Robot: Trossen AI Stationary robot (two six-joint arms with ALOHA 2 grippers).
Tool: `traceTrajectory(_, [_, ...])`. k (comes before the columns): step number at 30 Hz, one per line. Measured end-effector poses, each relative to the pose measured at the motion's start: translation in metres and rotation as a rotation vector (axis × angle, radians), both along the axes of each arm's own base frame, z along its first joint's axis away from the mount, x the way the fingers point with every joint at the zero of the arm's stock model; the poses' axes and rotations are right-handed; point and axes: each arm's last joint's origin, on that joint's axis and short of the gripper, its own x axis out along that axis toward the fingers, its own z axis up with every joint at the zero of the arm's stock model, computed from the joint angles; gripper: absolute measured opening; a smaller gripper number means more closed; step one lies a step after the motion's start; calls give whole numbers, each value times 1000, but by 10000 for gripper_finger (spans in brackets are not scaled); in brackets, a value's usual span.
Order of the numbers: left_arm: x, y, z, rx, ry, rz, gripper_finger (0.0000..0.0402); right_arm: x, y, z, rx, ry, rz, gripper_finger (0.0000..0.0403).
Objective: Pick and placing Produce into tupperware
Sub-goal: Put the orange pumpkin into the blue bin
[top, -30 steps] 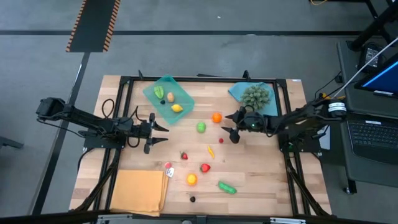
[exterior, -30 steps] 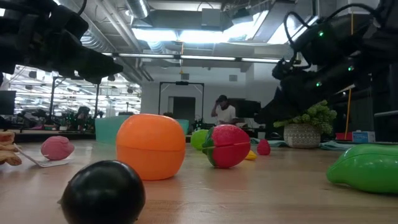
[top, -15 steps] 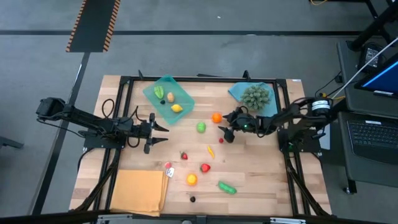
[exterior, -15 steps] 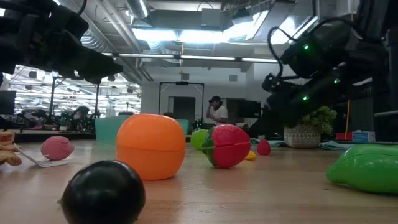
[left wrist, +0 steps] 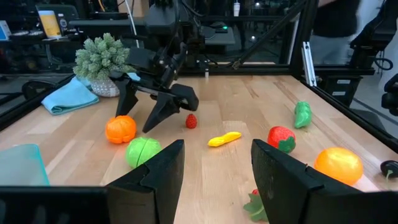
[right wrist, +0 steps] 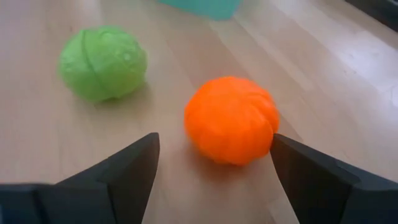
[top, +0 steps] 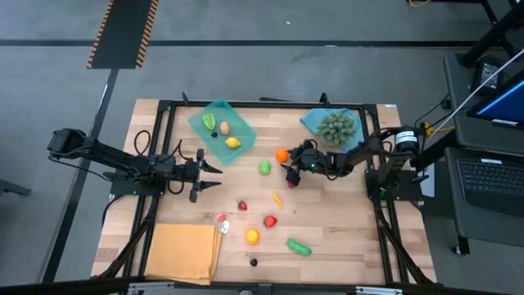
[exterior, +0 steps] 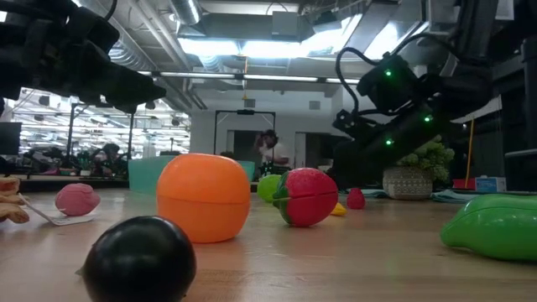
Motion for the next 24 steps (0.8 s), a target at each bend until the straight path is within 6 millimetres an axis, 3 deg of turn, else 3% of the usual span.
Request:
traceTrajectory(13, [0, 0, 0, 0, 2, 0, 179, 14, -11, 7, -6, -28, -29, 307])
traceTrajectory(24, [0, 0, 0, 6, 1, -1, 179, 10, -10, 1, 7, 64, -30, 307])
